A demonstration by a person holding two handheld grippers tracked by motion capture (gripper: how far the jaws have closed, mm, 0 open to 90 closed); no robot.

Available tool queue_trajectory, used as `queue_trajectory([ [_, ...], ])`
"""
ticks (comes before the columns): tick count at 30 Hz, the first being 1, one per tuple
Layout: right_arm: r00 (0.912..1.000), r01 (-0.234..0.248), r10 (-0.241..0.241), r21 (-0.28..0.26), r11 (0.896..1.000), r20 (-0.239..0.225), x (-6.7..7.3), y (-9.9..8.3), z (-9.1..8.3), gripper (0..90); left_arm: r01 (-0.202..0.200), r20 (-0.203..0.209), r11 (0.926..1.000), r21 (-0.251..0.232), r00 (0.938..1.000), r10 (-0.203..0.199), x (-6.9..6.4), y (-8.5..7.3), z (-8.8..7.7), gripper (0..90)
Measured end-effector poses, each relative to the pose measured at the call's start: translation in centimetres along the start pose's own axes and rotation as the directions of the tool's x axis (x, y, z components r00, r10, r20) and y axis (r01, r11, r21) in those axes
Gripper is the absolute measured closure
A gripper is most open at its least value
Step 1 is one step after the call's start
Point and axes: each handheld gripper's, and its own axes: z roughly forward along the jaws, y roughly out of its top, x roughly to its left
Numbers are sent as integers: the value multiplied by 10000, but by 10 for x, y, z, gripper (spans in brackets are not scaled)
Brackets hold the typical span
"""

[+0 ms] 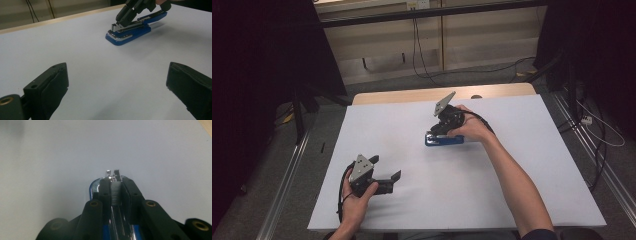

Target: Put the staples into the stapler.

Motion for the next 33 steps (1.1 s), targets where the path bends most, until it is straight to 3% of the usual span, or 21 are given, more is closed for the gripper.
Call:
queue_trajectory([
  [23,9960,896,-892,432,9950,-115,-2,10,-1,793,22,-1,10000,-8,10000,-22,0,0,0,44],
  [33,9924,1223,-1218,377,9918,-148,-1,11,-1,794,27,19,10000,6,10000,-27,1,0,0,44],
])
